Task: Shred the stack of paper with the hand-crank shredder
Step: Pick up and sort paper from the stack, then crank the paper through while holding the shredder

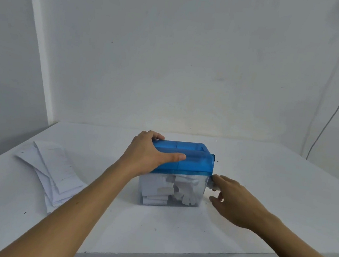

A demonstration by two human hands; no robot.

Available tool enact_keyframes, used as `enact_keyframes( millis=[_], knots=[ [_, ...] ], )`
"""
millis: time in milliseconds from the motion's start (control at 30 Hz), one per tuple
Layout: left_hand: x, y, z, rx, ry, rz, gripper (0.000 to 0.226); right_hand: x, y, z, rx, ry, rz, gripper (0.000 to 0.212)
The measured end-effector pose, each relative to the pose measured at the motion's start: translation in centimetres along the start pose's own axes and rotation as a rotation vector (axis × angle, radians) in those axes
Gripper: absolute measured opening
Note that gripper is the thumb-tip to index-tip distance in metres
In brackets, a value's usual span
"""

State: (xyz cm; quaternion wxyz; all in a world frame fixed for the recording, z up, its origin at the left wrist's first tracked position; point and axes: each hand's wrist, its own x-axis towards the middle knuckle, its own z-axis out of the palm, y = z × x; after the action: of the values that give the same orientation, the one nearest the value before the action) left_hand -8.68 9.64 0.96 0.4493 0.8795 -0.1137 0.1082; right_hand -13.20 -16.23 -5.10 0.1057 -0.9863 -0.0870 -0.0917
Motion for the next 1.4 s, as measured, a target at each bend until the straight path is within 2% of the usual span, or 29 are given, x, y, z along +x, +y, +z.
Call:
enact_keyframes(
  millis=[100, 200, 333, 467, 533, 600, 633, 667, 733, 767, 800, 967, 1100, 1167, 1300, 1400],
  knots=[
    [0.1, 0.0, 0.1, -0.009, -0.004, 0.002, 0.087, -0.2, -0.3, 0.1, 0.011, 0.001, 0.009, 0.036],
    [0.0, 0.0, 0.0, -0.016, 0.003, -0.002, 0.088, -0.6, -0.7, -0.2, 0.001, 0.016, 0.026, 0.053],
    [-0.2, 0.0, 0.0, -0.024, 0.017, -0.003, 0.085, -1.7, -1.6, -1.7, 0.093, 0.173, 0.031, 0.072],
    [-0.5, 0.0, 0.0, -0.059, 0.014, -0.013, 0.077, -2.7, -3.9, -3.5, 0.168, 0.44, -0.048, 0.061],
    [-0.3, 0.2, 0.0, -0.084, 0.011, -0.02, 0.061, -3.2, -5.6, -4.3, 0.196, 0.527, -0.131, 0.052],
    [-0.2, 0.0, -0.2, -0.172, 0.024, -0.033, 0.038, -3.4, -7.8, -4.7, 0.235, 0.541, -0.238, 0.043],
    [-0.1, 0.0, -0.2, -0.223, 0.009, -0.034, 0.03, -3.6, -8.7, -4.7, 0.267, 0.531, -0.278, 0.04],
    [-0.2, 0.0, -0.1, -0.3, 0.016, -0.031, 0.042, -3.7, -9.8, -4.6, 0.298, 0.51, -0.316, 0.038],
    [-0.6, -1.0, -0.3, -0.458, 0.014, -0.038, 0.015, -3.4, -12.2, -3.8, 0.344, 0.448, -0.381, 0.037],
    [-0.9, -1.6, -0.4, -0.517, 0.029, -0.053, 0.036, -3.2, -13.3, -3.3, 0.359, 0.411, -0.395, 0.035],
    [-1.2, -2.4, -0.7, -0.582, 0.046, -0.068, 0.041, -2.8, -14.4, -2.6, 0.37, 0.371, -0.404, 0.032],
    [-3.0, -8.5, -4.3, -0.383, 0.375, -0.041, 0.016, 0.2, -19.4, 1.4, 0.43, 0.155, -0.407, 0.025],
    [-5.1, -14.1, -9.3, -0.179, 0.557, -0.079, 0.019, 3.9, -23.2, 4.9, 0.489, -0.021, -0.33, 0.016],
    [-6.0, -16.9, -11.4, -0.08, 0.582, -0.181, 0.02, 6.4, -25.0, 6.5, 0.474, -0.067, -0.249, 0.023],
    [-7.1, -20.6, -12.6, 0.065, 0.538, -0.341, 0.014, 10.7, -28.1, 9.3, 0.373, -0.134, -0.094, 0.059],
    [-7.0, -20.6, -12.1, 0.271, 0.43, -0.369, 0.007, 11.5, -29.3, 11.4, 0.325, -0.104, -0.069, 0.058]
  ],
)
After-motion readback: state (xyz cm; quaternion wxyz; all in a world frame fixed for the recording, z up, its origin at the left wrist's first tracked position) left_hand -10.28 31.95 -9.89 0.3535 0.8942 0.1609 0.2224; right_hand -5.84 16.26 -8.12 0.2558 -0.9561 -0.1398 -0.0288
